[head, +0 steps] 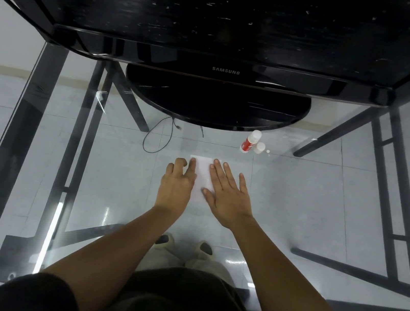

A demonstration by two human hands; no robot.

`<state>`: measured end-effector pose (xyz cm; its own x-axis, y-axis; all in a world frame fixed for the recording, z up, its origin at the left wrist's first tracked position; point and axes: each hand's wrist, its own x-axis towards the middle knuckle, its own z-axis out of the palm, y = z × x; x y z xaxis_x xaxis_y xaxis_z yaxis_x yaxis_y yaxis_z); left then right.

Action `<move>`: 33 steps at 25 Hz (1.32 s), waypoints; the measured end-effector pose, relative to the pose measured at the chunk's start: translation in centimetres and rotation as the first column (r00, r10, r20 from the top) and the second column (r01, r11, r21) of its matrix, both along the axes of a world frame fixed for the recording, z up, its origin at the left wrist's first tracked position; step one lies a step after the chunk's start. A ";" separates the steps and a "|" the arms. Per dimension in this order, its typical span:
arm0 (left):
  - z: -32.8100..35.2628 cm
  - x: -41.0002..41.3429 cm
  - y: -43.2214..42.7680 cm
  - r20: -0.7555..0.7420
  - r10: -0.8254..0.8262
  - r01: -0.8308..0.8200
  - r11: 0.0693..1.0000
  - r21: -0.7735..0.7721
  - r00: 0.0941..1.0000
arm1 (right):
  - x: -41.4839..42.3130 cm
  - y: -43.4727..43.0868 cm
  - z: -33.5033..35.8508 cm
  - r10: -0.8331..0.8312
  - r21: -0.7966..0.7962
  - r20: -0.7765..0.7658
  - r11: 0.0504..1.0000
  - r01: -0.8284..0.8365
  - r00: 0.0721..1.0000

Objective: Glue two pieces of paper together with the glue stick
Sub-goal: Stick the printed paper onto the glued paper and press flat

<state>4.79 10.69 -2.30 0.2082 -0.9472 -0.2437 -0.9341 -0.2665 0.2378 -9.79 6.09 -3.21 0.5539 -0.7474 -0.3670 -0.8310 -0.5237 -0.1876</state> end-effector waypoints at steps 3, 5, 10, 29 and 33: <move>-0.4 0.5 1.3 0.122 -0.027 0.026 1.000 0.013 0.992 | 0.1 0.0 0.2 0.004 -0.004 -0.012 1.000 -0.004 1.000; -0.7 0.7 2.3 0.119 -0.047 0.043 0.998 0.034 0.992 | 0.2 0.1 0.2 0.002 -0.012 -0.019 1.000 -0.002 1.000; -1.5 1.1 2.9 0.124 -0.093 0.085 0.994 0.072 0.988 | 0.3 0.4 0.0 -0.006 -0.034 -0.028 0.999 0.005 1.000; -0.3 2.7 4.6 0.084 -0.400 0.389 0.913 0.123 0.913 | 0.2 0.4 -0.1 0.019 -0.064 -0.045 0.998 -0.021 0.999; -0.3 2.8 4.6 0.071 -0.384 0.374 0.919 0.123 0.920 | 0.2 0.4 0.0 0.017 -0.058 -0.041 0.998 -0.019 0.999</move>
<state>7.55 15.28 -2.65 -0.1354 -0.9297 -0.3425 -0.9863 0.0935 0.1361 -9.61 6.51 -3.25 0.5528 -0.7583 -0.3456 -0.8278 -0.5476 -0.1224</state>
